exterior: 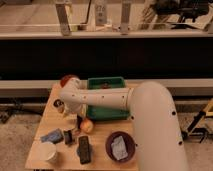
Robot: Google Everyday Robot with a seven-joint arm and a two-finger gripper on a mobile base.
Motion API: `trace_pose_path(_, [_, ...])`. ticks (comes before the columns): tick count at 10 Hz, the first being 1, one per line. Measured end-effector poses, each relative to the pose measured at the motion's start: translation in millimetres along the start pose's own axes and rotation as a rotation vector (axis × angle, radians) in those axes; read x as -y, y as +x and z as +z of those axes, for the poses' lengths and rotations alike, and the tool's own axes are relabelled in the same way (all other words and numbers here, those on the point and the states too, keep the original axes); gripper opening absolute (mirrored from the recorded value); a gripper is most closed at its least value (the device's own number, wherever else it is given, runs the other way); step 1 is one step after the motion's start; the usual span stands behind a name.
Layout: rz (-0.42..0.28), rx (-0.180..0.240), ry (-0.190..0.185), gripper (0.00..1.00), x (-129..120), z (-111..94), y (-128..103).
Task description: Place brush in table surface
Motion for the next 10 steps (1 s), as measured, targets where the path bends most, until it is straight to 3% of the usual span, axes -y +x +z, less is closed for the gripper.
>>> trace_pose_path(3, [0.003, -0.002, -0.012, 0.80, -0.1, 9.2, -2.7])
trace_pose_path(4, [0.008, -0.005, -0.013, 0.76, -1.0, 10.7, -2.3])
trace_pose_path(10, [0.033, -0.019, -0.054, 0.16, -4.9, 23.5, -0.6])
